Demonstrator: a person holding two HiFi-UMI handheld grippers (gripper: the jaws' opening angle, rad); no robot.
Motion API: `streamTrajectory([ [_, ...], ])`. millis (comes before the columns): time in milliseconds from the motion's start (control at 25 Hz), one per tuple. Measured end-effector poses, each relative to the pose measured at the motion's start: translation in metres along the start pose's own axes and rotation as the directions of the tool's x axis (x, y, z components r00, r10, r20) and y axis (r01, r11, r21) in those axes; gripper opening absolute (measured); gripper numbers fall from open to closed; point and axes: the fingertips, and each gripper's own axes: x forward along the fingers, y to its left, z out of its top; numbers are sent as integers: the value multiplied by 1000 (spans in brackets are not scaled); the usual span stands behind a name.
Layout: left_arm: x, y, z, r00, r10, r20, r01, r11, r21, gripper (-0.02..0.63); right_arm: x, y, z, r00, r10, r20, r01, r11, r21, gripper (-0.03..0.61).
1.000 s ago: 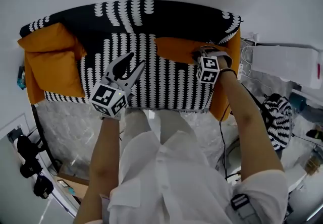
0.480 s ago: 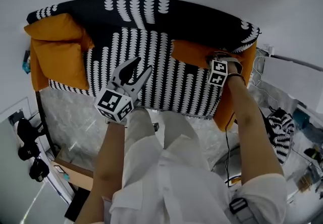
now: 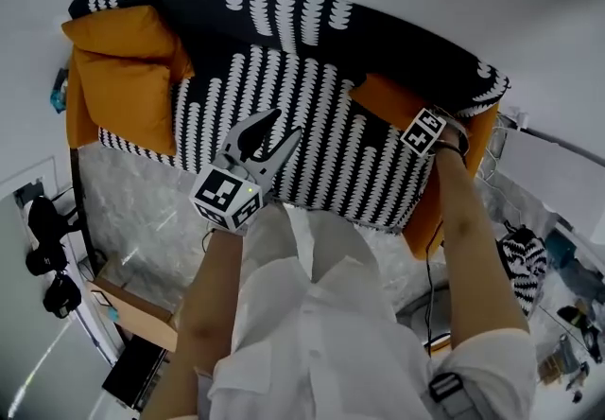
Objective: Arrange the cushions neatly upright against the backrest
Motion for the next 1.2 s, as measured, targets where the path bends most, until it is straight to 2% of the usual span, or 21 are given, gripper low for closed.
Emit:
streamTrajectory([
  [40,-1,1,1,1000,-1,2,1,1000,0,193,-2,-5,2,1000,-6,2,6,1000,21,79],
  [120,-3,4,2,1000,-2,6,2,1000,-2,193,-8,-16,10,1000,-29,8,29,999,25,145],
  [240,-2,1,2,1000,0,14,0,1000,-5,193,-21,-29,27,997,-66,51,66,998,3,178],
  [520,-14,7,20,998,7,64,-8,1000,7,195,-80,-23,92,970,-70,235,81,996,-38,198],
  [680,-41,27,32,994,27,103,-28,1000,9,195,-125,1,136,945,-23,326,37,999,-35,201],
  [840,-93,63,38,989,82,123,-84,996,11,195,-169,33,227,893,53,446,-65,998,11,224],
  [1040,-156,113,29,979,140,147,-136,990,-33,195,-202,85,338,818,137,558,-197,979,49,227],
  [1200,-212,162,19,966,201,162,-192,979,-67,195,-214,122,423,786,195,587,-269,962,41,227],
])
